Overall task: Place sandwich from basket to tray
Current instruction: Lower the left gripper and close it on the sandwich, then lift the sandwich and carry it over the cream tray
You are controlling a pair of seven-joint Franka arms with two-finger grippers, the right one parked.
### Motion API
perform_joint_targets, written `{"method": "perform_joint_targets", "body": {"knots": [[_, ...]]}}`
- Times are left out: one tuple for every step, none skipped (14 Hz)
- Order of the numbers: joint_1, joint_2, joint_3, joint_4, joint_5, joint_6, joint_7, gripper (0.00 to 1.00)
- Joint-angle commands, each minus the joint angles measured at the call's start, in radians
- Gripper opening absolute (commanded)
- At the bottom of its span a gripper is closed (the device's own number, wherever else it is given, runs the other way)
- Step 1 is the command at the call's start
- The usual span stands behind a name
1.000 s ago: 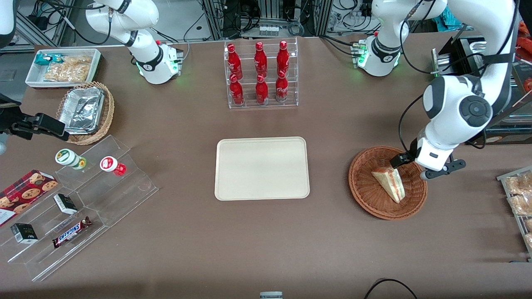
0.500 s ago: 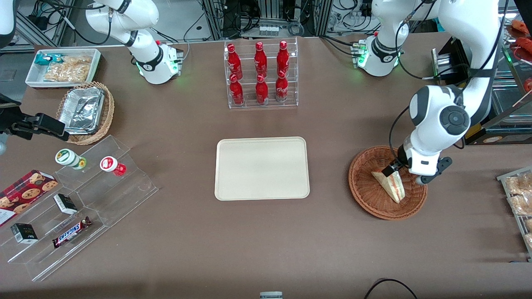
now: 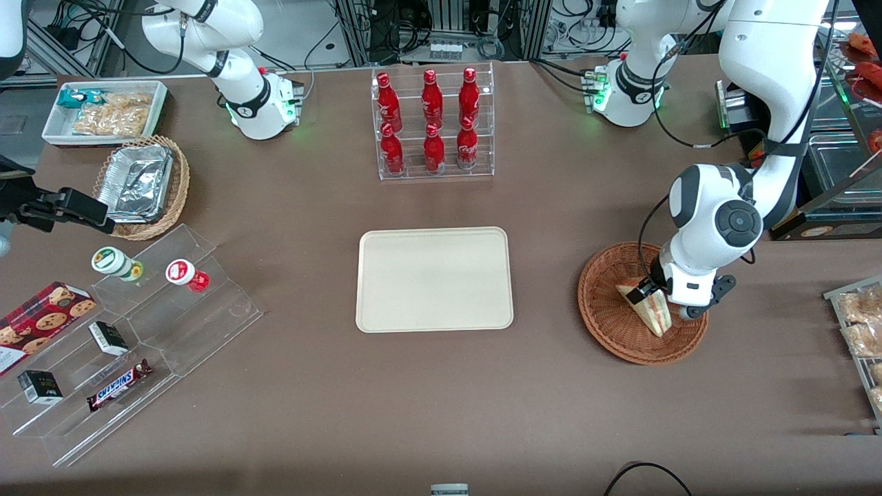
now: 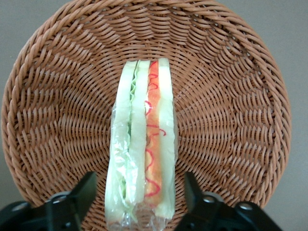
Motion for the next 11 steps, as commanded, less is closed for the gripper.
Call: {"method": "perform_joint_targets", "body": {"knots": [[-0.008, 0.01, 0.005, 0.017, 0.007, 0.005, -0.021, 0.16], [-0.008, 0.008, 0.005, 0.012, 0.007, 0.005, -0.021, 0.15], [-0.008, 0.005, 0.005, 0.012, 0.007, 0.004, -0.019, 0.13], [-0.008, -0.001, 0.003, 0.017, 0.007, 0.001, -0.022, 0.12], [-0.008, -0.019, 0.003, 0.02, 0.005, -0.008, -0.025, 0.1], [-0.011, -0.036, 0.0, 0.018, 0.004, -0.01, -0.024, 0.09], [-0.012, -0.051, -0.009, 0.02, 0.005, -0.025, -0.013, 0.09], [-0.012, -0.057, -0.036, 0.044, 0.007, -0.068, 0.013, 0.09], [-0.012, -0.053, -0.055, 0.091, 0.008, -0.138, 0.081, 0.09], [-0.012, -0.047, -0.069, 0.156, 0.008, -0.228, 0.156, 0.1], [-0.012, -0.029, -0.088, 0.22, 0.008, -0.296, 0.198, 0.1]]}}
